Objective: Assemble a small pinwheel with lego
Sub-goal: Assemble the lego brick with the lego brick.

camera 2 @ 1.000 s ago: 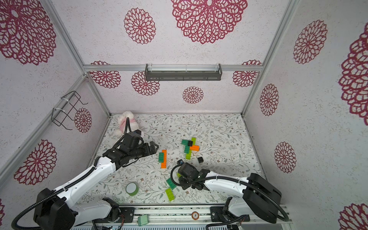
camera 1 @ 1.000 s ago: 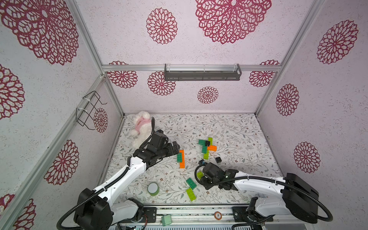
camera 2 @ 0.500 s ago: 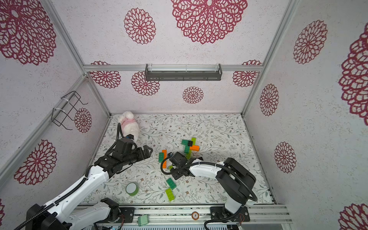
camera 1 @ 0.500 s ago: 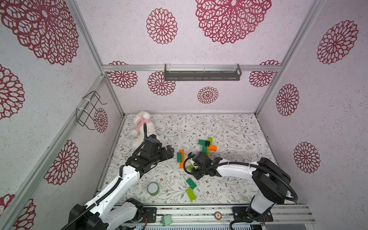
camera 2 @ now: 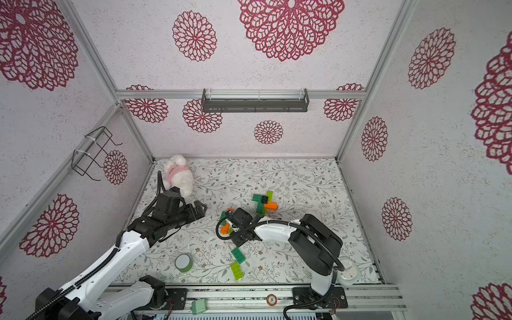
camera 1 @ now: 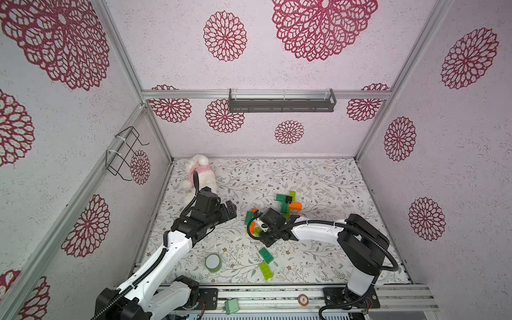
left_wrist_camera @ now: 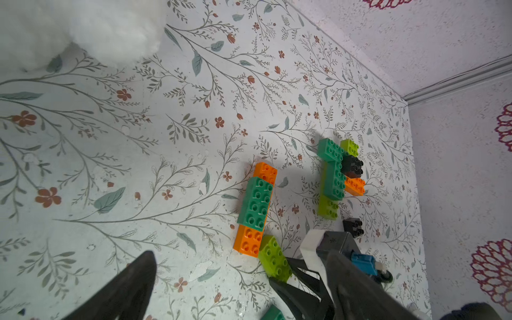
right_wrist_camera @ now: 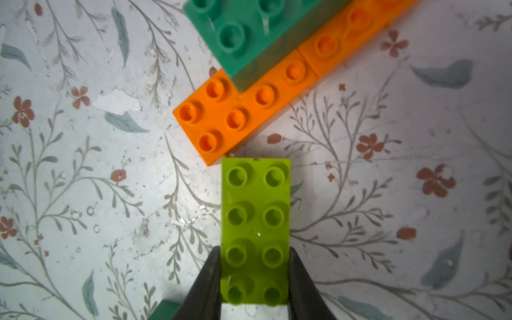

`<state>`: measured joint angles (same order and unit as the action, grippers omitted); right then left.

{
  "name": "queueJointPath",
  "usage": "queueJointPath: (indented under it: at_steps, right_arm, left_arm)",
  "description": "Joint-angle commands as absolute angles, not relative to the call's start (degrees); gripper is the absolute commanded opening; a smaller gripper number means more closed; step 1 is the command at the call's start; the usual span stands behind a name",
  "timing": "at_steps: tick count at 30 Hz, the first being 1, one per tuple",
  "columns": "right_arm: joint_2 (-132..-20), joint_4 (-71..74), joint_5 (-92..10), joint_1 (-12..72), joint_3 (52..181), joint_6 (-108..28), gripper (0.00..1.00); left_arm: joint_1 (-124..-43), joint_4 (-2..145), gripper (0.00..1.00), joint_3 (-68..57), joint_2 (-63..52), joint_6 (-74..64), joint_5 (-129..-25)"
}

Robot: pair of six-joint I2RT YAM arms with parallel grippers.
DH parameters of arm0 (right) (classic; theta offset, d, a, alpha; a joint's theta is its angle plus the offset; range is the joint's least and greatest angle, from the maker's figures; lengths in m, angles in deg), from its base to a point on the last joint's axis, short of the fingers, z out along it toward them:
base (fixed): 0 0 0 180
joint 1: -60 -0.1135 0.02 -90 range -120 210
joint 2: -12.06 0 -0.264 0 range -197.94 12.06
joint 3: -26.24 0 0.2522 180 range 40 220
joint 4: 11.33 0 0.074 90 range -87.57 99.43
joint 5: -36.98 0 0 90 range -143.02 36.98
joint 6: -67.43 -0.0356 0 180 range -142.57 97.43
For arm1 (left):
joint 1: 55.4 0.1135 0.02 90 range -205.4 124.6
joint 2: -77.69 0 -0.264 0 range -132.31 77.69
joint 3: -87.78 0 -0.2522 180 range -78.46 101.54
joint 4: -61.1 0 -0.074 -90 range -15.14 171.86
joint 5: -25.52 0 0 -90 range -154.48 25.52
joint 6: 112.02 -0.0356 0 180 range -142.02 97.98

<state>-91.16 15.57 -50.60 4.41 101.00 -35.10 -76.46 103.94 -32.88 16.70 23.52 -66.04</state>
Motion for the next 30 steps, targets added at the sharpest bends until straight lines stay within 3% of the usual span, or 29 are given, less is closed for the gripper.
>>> queueJointPath:
  at_steps: [1,4,8,16,20,30]
  right_arm:
    - [-91.4,16.1,-49.9,4.1,103.7,-33.9,0.14]
    - [-89.1,17.3,-49.7,4.1,103.1,-33.5,0.14]
    - [-86.8,19.2,-49.4,4.7,102.8,-32.1,0.14]
    - [-90.0,20.7,-48.7,7.7,108.1,-28.6,0.13]
    - [-91.5,21.4,-47.6,8.9,110.1,-27.4,0.14]
    - [-94.0,23.5,-47.7,9.3,112.0,-26.0,0.14]
  left_arm:
    - [-74.8,103.8,0.97,-33.7,16.6,24.1,-68.4]
    - [-73.3,103.1,1.00,-34.1,17.7,23.9,-71.8]
    - [-71.4,100.3,0.91,-36.2,19.1,24.9,-76.6]
    - [-73.4,93.3,0.47,-36.6,12.1,25.6,-85.7]
    - [-76.1,91.3,0.35,-36.2,8.5,26.0,-85.3]
    - [-77.2,87.3,0.31,-36.0,4.0,28.0,-85.8]
